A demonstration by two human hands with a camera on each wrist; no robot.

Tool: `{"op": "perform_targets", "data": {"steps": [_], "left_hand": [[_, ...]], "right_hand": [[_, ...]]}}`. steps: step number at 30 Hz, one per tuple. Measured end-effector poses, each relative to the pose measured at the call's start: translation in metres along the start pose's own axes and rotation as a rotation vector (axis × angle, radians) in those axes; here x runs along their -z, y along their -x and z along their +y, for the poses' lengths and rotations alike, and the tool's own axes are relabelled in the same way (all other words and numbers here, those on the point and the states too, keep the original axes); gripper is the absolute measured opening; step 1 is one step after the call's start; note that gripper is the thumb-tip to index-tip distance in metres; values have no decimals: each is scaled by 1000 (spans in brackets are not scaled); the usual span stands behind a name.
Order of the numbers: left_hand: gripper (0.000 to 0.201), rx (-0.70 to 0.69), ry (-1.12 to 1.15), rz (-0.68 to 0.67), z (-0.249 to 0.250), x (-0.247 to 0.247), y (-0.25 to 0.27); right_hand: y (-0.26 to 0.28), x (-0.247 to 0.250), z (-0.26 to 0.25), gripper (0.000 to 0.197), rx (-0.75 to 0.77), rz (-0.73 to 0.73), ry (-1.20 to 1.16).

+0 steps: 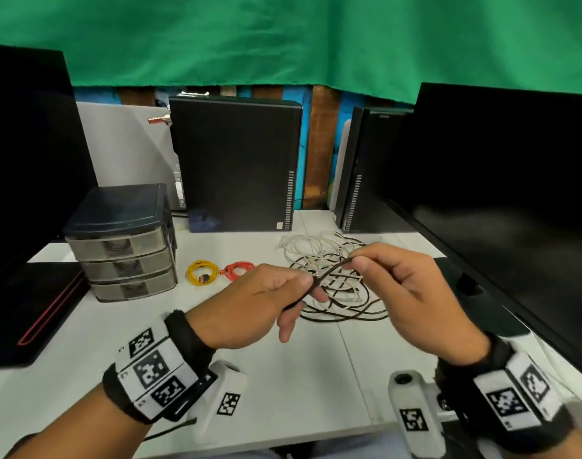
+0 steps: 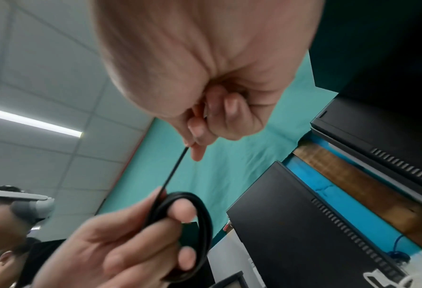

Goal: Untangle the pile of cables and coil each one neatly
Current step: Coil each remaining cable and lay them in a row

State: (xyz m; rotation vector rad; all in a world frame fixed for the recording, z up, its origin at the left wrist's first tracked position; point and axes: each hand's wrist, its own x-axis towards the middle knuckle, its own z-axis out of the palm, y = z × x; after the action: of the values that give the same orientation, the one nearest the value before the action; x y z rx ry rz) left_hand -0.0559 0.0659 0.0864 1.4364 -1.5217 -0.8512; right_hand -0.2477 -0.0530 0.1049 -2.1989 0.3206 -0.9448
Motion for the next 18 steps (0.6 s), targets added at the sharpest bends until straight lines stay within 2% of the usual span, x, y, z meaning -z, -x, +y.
{"op": "perform_targets", "data": {"steps": [3,5,7,9,11,13,18], "left_hand": [[43,-18,36,-94,13,-8,7],[38,-73,160,-99,20,-8,10],[30,-154,316,-30,26,-3,10],[31,-177,449,53,31,0,10],[32,-150,554,87,35,-2,10],[33,-121,625,112,36,-5,10],[45,-45,744,238,41,-6,9]], "right_hand": [[-1,-1,6,18,5,16,-62],[-1,-5,8,20,-6,35,-133],[0,-10,9,22,-34,48,-169],[4,-22,9,26,-81,-12,-176],[11,-39,4,21,-149,-106,-218],[16,-53,-1,29,-214,-152,-300],[16,-51,-9,21,-299,-82,-544]]}}
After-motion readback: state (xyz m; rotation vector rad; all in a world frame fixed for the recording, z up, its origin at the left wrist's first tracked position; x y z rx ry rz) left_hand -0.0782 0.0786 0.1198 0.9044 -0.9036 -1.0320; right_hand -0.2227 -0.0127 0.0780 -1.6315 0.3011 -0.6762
